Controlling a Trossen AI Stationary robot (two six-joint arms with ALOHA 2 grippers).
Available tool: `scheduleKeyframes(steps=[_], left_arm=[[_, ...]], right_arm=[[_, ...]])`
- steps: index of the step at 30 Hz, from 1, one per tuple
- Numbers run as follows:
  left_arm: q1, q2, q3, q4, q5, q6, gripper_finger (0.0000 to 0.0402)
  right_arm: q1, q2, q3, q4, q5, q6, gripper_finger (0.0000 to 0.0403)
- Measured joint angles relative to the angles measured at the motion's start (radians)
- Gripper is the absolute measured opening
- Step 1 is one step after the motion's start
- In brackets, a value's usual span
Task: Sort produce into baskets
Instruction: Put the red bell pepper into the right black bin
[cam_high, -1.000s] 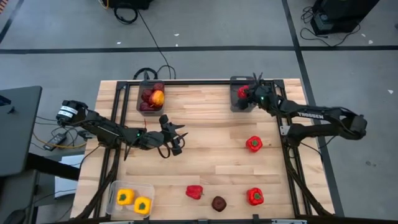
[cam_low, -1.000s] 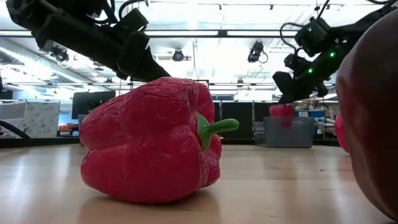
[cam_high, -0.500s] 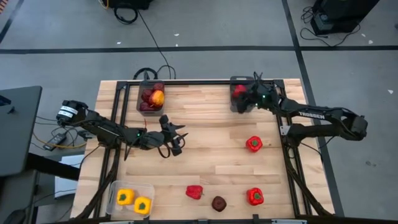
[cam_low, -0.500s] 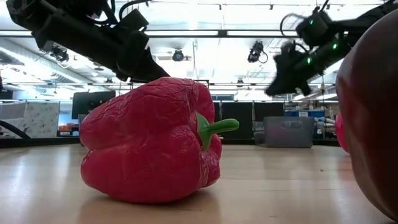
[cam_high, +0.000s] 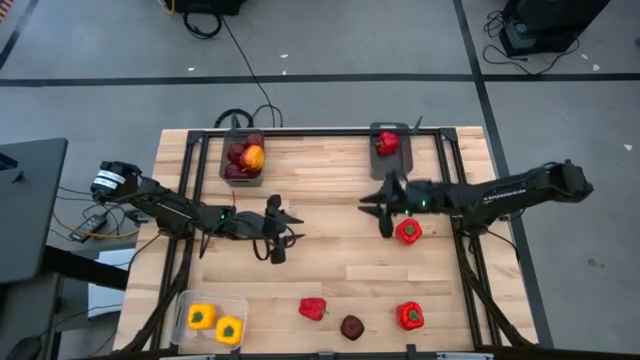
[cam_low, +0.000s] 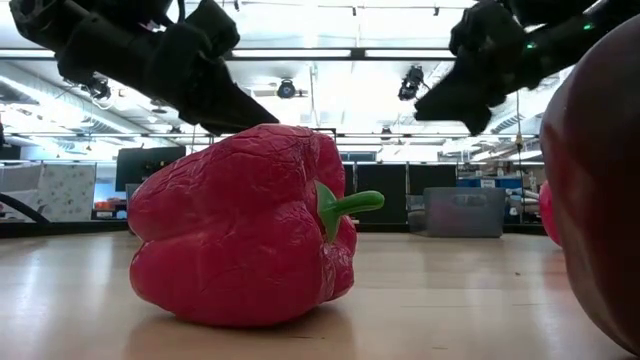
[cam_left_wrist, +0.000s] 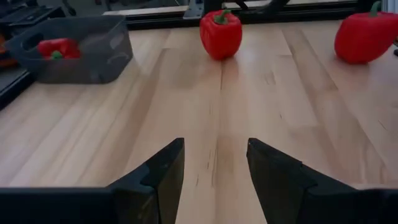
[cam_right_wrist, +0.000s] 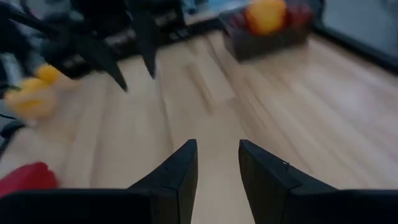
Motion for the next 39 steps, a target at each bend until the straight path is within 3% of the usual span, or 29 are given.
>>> scheduleKeyframes(steps=[4, 7, 14, 20, 25, 33, 39], left_arm=[[0.002, 0.000, 0.000, 0.025, -0.027, -0.003, 0.0182], [0.002, 0.000, 0.000, 0.022, -0.029, -0.024, 0.0182], [0.002, 0.000, 0.000, 0.010, -0.030, -0.051, 0.0182], [0.002, 0.000, 0.000, 0.019, -0.031, -0.051, 0.0182], [0.002, 0.000, 0.000, 0.012, -0.038, -0.058, 0.0182], [0.001, 0.014, 0.000, 0.004, -0.038, -0.084, 0.0182], [0.001, 0.075, 0.000, 0.016, -0.039, -0.084, 0.0182]], right_arm=[[0.111, 0.004, 0.000, -0.167, 0.152, 0.161, 0.0129], [0.167, 0.002, 0.019, -0.363, 0.169, 0.297, 0.0128], [0.316, 0.001, 0.227, -0.877, 0.302, 0.407, 0.0128], [0.412, 0.001, 0.337, -1.129, 0.228, 0.404, 0.0135], [0.463, 0.008, 0.337, -1.227, 0.194, 0.398, 0.0168], [0.501, 0.008, 0.330, -1.236, 0.260, 0.330, 0.0248], [0.502, 0.009, 0.268, -1.222, 0.219, 0.407, 0.0246]])
